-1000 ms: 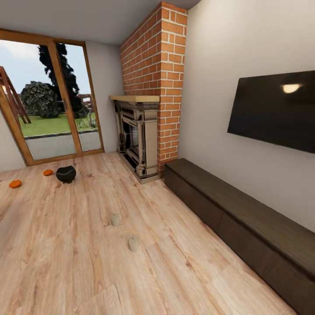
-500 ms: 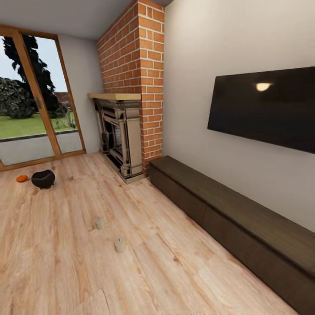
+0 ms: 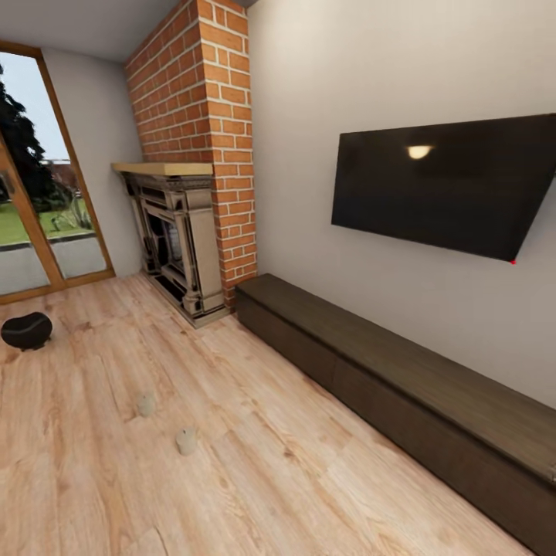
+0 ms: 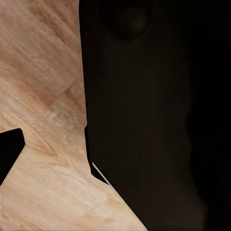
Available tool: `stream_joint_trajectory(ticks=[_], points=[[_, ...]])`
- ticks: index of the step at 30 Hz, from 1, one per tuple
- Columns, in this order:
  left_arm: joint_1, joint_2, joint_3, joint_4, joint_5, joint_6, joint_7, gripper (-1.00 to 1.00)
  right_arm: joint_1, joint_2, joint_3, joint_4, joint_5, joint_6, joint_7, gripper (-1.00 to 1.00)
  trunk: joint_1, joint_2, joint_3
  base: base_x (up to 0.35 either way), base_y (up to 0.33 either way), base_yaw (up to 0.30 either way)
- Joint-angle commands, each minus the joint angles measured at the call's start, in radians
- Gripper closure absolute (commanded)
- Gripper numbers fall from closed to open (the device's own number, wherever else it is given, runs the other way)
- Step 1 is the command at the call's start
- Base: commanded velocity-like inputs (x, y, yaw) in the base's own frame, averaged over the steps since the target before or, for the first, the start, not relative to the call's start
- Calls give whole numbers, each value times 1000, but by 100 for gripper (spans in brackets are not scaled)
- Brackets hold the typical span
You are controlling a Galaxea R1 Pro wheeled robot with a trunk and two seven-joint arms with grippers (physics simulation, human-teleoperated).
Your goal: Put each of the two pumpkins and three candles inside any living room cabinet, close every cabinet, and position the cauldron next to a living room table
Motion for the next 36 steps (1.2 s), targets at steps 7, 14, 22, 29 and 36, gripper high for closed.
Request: stream_joint_trajectory(ticks=[7,14,22,29,36], points=[[1,-1,-1,-2,-1,-1,0,-100,-1,0,-1,1,-1,-4,0,-100,0,0,-1,0,0,-277],[1,-1,-1,-2,-1,-1,0,-100,-1,0,-1,1,-2,-4,0,-100,0,0,-1,-64,0,-277],[1,0,-1,-2,-1,-1,0,-100,-1,0,-1,6,-4,-3,-2,-100,0,0,-1,-74,0,-277],[1,1,-1,-2,-1,-1,0,-100,-1,0,-2,7,-28,-1,-1,-100,0,0,-1,-5,0,-277],[1,0,-1,-2,-1,-1,0,-100,-1,-1,-1,7,-44,-1,-1,-100,0,0,-1,0,0,-278]])
